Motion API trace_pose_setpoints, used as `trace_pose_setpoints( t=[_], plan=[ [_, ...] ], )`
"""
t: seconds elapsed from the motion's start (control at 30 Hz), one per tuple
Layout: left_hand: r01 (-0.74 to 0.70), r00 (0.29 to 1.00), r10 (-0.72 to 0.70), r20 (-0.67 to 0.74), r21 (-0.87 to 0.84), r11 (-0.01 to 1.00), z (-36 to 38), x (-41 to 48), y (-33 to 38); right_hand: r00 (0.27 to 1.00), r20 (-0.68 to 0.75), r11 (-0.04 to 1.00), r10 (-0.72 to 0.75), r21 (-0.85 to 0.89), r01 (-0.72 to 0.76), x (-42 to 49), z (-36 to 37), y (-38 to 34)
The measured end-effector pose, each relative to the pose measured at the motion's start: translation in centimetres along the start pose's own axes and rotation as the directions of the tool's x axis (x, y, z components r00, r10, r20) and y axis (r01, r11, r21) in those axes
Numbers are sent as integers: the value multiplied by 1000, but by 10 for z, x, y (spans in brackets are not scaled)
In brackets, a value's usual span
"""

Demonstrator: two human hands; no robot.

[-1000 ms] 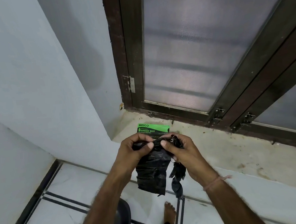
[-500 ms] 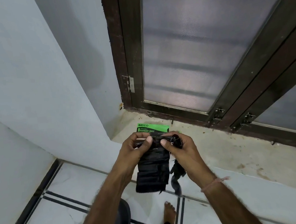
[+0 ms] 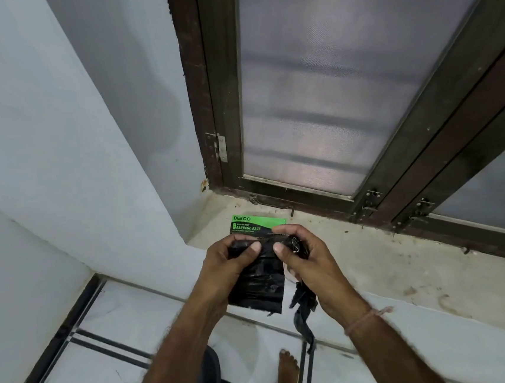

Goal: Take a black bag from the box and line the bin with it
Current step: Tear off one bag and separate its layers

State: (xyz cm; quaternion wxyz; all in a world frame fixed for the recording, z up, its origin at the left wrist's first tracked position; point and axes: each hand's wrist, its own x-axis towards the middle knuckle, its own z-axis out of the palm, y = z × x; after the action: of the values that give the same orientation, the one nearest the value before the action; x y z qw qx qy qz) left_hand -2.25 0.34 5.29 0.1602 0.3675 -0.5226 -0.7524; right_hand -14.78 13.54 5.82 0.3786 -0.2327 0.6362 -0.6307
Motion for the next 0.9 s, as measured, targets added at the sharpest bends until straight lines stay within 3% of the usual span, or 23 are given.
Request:
trace_pose_setpoints(
  t=[0.1, 0.23, 0.33, 0.4, 0.5, 0.63, 0.77, 0.9],
  plan=[
    [-89, 996, 90, -8, 74, 993, 1, 2, 0, 999, -6, 999, 37, 32, -37, 1, 0, -1],
    [12, 1000, -12, 9, -7, 1000, 5, 3, 4, 998, 41, 998, -40, -47, 42, 4, -6, -2],
    [-30, 998, 34, -49, 69, 997, 6, 8, 2, 991, 124, 999, 54, -2, -54, 4, -13, -6],
    [-45, 998, 49, -50, 95, 994, 9, 12, 2, 995, 77, 998, 63, 4, -63, 8, -13, -5],
    [14, 999, -11, -30, 82, 997, 16, 14, 5, 999, -25, 997, -37, -74, 35, 17, -14, 0],
    [-12, 1000, 12, -1, 113, 994, 19, 18, 5, 1000, 9, 989, -5, -146, 6, 25, -24, -1],
    [45, 997, -45, 67, 2, 999, 25, 26, 8, 998, 39, 989, -46, -136, 51, 31, -30, -5],
    [49, 999, -50, -20, -70, 996, 29, 36, 6, 988, 155, 994, 11, -112, 7, 35, -38, -12]
  ],
)
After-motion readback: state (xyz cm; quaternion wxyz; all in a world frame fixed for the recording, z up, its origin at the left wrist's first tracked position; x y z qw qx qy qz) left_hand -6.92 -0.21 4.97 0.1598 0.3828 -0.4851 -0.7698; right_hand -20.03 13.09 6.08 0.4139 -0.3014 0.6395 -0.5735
